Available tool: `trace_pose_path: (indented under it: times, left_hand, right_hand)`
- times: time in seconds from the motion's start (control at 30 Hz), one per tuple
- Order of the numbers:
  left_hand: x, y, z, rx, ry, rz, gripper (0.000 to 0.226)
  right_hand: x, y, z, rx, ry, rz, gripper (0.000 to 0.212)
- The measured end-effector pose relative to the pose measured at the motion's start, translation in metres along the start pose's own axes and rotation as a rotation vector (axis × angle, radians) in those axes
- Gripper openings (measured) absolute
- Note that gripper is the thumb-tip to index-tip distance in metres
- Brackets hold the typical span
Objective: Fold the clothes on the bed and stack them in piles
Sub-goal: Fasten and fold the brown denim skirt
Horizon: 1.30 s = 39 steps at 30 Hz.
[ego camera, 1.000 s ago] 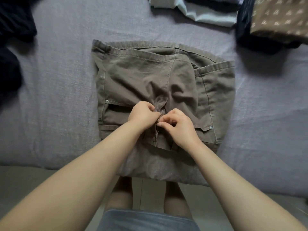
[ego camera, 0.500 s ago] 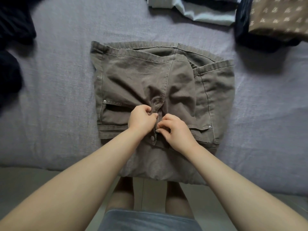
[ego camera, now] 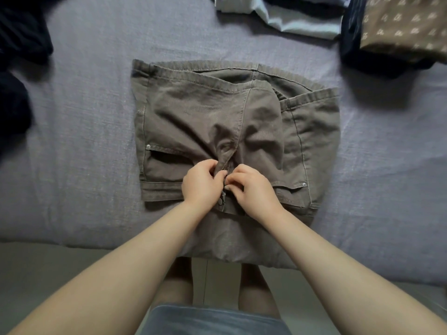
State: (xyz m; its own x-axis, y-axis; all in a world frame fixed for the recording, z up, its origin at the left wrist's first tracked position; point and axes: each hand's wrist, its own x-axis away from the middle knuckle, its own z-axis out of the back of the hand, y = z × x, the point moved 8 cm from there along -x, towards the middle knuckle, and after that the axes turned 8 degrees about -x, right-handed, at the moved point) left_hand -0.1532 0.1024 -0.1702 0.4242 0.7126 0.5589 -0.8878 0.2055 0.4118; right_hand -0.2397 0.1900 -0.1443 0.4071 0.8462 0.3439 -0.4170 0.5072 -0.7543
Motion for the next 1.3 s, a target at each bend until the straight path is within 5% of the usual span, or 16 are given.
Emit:
trace_pose_path:
  times: [0.13,0.4,0.63,0.8,1.3]
  left_hand:
    - [0.000,0.002,0.003,-0.012,0.059,-0.055,0.023]
    - [-0.011,-0.008,-0.011,0.231,-0.058,0.010,0.003]
    - [-0.013,-0.002,-0.019,0.196,-0.262,-0.058,0.018]
    - [-0.018,-0.010,-0.021,0.184,-0.241,-0.026,0.015]
    - [-0.009,-0.015,-0.022,0.189,-0.105,0.114,0.012]
  right_hand:
    - [0.003,-0.001,-0.006,0.059,0.000,0.071,0.006]
    - [-0.002,0.003,-0.005,0.062,-0.049,0.064,0.002]
    - [0.008,0.012,0.003,-0.066,0.142,-0.045,0.001]
    - [0.025,-0.006,-0.008,0.261,0.190,0.206,0.020]
    - [0.029,0.003,-0.014,0.193,0.304,0.131,0.020]
